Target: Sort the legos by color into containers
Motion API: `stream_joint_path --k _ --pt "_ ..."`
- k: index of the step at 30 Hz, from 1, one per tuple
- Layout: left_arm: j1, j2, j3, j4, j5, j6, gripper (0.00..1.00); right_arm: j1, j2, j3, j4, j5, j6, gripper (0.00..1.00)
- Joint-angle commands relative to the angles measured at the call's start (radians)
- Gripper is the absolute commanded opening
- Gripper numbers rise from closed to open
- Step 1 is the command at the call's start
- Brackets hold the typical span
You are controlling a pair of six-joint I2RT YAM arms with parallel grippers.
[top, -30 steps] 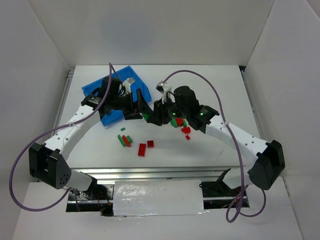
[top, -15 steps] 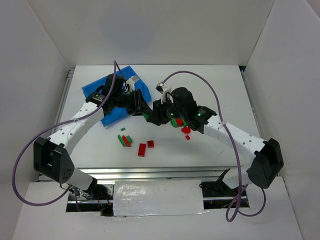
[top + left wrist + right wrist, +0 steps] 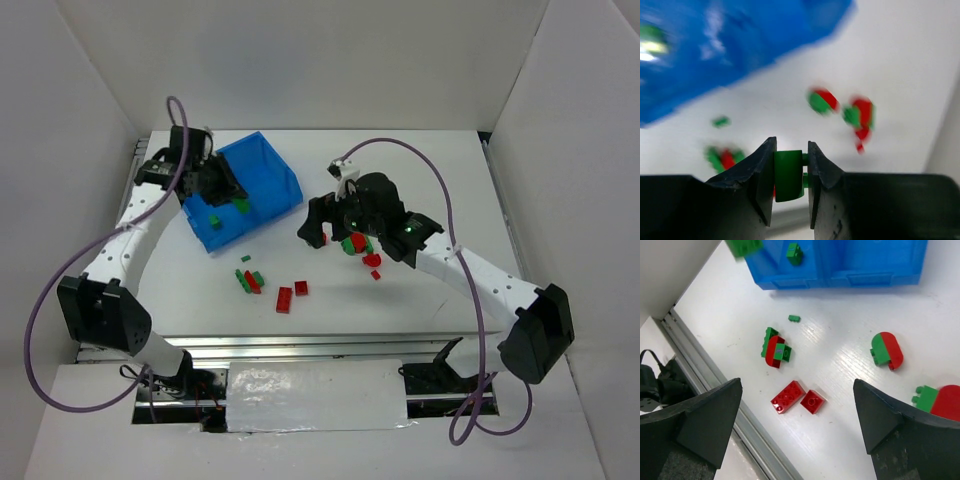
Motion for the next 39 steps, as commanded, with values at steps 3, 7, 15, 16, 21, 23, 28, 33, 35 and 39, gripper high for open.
stream_joint_path --k 3,7,15,16,21,23,28,33,35,39 --pt "0.124 0.145 0.143 -0.122 -0.427 0.041 0.00 -0.010 -0.080 -0.024 -0.027 0.055 -0.028 1.00" --pt "0.161 0.276 0.236 -0.151 -0.537 0.010 0.17 -0.010 -0.100 -0.045 -0.040 0.073 -0.018 1.00" --pt "0.187 0.414 0.357 -0.202 -0.551 -0.051 1.00 -0.010 -0.031 -0.016 -0.125 0.070 0.015 1.00" --pt "0.187 0.385 0.339 -0.184 -0.547 -0.056 1.00 0.003 0.007 0.002 -0.160 0.091 0.035 1.00" --pt "0.187 0.308 0.326 -0.174 -0.528 -0.027 1.00 0.122 0.150 0.059 -0.273 0.346 0.243 0.98" --pt "0.176 0.270 0.343 -0.206 -0.524 0.010 1.00 0.171 0.191 0.084 -0.312 0.423 0.302 0.95" --pt "0.144 0.129 0.247 -0.207 -0.506 0.078 1.00 0.217 0.334 0.140 -0.348 0.457 0.414 0.83" --pt "0.127 -0.048 0.075 -0.185 -0.434 0.119 1.00 0.250 0.441 0.185 -0.369 0.453 0.439 0.72" --pt "0.118 -0.106 0.014 -0.182 -0.405 0.133 0.99 0.250 0.466 0.188 -0.356 0.441 0.440 0.68" --pt "0.107 -0.186 -0.089 -0.180 -0.370 0.157 1.00 0.251 0.533 0.203 -0.345 0.430 0.439 0.61"
